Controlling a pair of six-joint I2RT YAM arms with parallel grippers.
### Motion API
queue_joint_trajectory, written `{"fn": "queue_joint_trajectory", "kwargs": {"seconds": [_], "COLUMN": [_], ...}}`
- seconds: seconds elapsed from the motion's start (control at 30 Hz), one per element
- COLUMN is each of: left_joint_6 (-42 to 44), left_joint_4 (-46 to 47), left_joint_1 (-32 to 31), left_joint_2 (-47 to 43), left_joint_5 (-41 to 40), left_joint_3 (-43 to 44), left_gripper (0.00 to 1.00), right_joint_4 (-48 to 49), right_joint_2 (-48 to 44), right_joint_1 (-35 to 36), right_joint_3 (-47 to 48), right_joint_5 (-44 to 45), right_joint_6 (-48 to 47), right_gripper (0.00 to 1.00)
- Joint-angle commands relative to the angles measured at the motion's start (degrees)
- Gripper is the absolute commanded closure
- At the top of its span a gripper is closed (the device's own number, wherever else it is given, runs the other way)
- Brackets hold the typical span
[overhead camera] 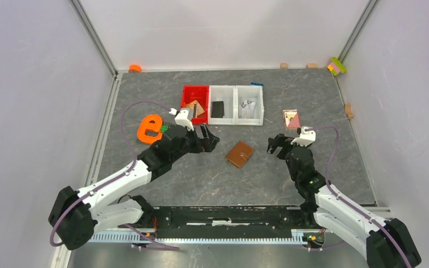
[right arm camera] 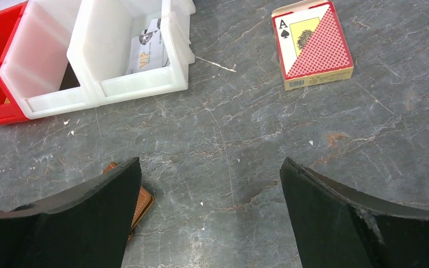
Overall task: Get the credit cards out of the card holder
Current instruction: Open the card holder at the center of the board.
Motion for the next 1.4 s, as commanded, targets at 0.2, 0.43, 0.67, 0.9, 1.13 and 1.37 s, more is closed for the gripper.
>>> {"fn": "queue_joint_trajectory", "kwargs": {"seconds": [0.2, 0.43, 0.67, 0.9, 1.13, 1.37], "left_joint_6": [6.13, 6.31, 6.94, 9.83, 12.48, 14.72], "left_joint_4": [-1.75, -4.87, -8.98, -14.87, -17.13, -16.63], "left_joint_1": [-0.21, -1.79, -5.6, -6.63, -6.62, -6.57], "left_joint_2": [11.35, 21.45, 31.37, 37.48, 41.36, 44.31], "left_joint_5": [9.47, 18.63, 19.14, 13.06, 6.65, 8.9], "left_joint_3": [5.96, 10.57, 16.79, 22.15, 25.49, 27.74], "left_gripper": [0.05, 0.12, 0.16, 0.18, 0.19, 0.29], "right_joint_4": [-3.39, -6.89, -4.7, -1.68, -0.64, -0.55], "right_joint_2": [4.83, 9.87, 7.94, 7.82, 8.97, 11.19], "right_joint_1": [-0.08, -0.08, -0.09, -0.12, -0.08, -0.12], "right_joint_3": [4.82, 7.52, 5.89, 4.77, 4.61, 5.36], "right_joint_5": [-0.34, -3.32, -3.77, -6.4, -5.65, -6.4], "right_joint_6": [1.16, 2.4, 3.18, 2.57, 0.93, -0.31], "right_gripper": [0.02, 0.02, 0.02, 0.02, 0.03, 0.03]}}
